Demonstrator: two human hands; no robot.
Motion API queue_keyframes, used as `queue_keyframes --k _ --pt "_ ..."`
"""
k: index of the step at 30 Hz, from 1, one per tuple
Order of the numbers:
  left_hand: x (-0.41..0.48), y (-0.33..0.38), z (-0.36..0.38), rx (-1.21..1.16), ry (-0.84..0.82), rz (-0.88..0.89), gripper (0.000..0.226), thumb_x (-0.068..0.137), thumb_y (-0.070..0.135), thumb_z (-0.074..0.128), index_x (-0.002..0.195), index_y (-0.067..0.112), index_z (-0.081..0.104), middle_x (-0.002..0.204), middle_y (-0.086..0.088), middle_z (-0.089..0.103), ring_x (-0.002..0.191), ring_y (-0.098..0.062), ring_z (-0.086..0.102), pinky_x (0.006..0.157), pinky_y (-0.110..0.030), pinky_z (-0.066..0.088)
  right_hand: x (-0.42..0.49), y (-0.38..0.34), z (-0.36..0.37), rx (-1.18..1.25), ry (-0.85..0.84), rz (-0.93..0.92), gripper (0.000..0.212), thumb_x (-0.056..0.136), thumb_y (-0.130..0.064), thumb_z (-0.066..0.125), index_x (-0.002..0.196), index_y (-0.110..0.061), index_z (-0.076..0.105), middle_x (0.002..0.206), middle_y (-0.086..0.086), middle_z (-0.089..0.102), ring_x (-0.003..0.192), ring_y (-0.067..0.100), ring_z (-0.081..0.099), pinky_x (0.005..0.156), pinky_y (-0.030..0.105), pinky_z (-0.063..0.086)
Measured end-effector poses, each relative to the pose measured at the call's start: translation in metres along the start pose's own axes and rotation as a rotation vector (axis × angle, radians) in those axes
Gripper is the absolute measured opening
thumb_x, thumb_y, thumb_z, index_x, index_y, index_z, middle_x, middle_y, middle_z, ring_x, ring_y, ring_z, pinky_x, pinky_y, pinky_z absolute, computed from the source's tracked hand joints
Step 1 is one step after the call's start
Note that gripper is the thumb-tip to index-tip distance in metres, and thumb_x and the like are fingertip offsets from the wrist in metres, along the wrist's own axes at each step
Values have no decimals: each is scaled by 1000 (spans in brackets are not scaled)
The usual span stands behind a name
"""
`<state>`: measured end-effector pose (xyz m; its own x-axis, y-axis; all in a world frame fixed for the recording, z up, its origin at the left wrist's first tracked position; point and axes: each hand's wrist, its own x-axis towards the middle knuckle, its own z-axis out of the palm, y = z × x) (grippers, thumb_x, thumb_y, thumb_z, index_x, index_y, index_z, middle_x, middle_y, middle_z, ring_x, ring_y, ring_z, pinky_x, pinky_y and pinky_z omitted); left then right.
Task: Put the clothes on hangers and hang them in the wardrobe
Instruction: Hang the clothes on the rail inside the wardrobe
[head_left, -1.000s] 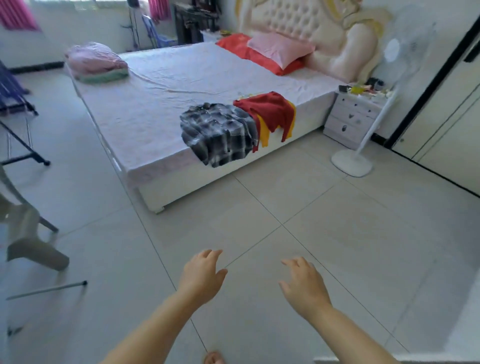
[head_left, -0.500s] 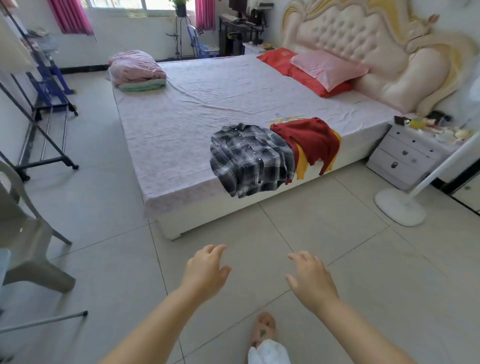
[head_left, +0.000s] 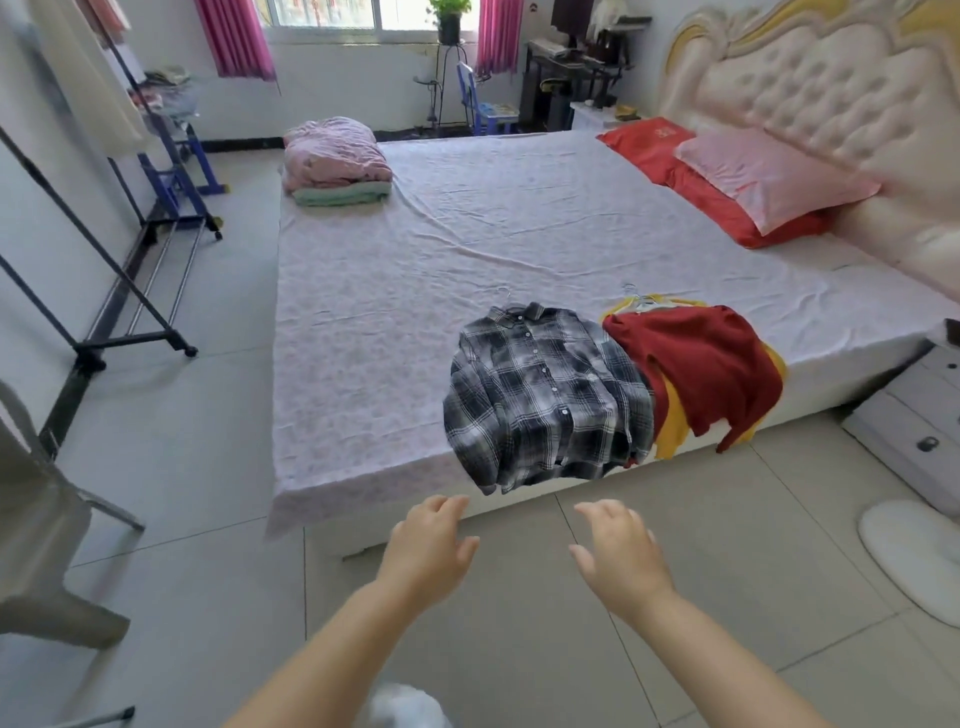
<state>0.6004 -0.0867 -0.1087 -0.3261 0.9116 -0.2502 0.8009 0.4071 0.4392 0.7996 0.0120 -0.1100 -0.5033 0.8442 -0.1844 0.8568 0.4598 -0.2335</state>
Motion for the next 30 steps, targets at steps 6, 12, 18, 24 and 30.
queue_keyframes --k 6,12,18,24,30 --pt "134 -2 -19 -54 -42 23 50 93 37 46 140 24 32 140 2 39 126 -18 39 100 -32 36 131 9 -10 1 -2 21 46 92 -35 50 135 -25 38 133 -6 40 125 14 35 102 26 26" --pt "259 -12 -56 -31 -95 23 52 93 35 46 142 22 30 139 0 39 125 -19 39 100 -35 38 256 9 -34 -14 -27 65 46 91 -37 51 134 -25 39 133 -6 42 123 15 37 101 26 30" --pt "359 -10 -92 -57 -94 13 52 94 36 46 142 24 29 142 1 36 123 -19 41 95 -31 39 356 13 -59 0 -32 61 48 91 -35 54 134 -22 40 133 -4 43 122 17 39 102 29 32" --pt "452 -12 -105 -70 -79 -60 52 95 36 46 142 23 29 143 1 37 128 -18 37 100 -32 37 474 29 -72 -43 -112 -27 47 93 -36 50 135 -19 39 134 -1 42 124 19 38 104 31 32" --pt "548 -7 -100 -101 -89 -229 53 95 37 44 143 24 28 142 2 36 126 -17 38 99 -31 37 621 52 -64 -37 -252 -136 47 93 -32 49 137 -19 38 136 0 41 125 19 37 103 32 34"
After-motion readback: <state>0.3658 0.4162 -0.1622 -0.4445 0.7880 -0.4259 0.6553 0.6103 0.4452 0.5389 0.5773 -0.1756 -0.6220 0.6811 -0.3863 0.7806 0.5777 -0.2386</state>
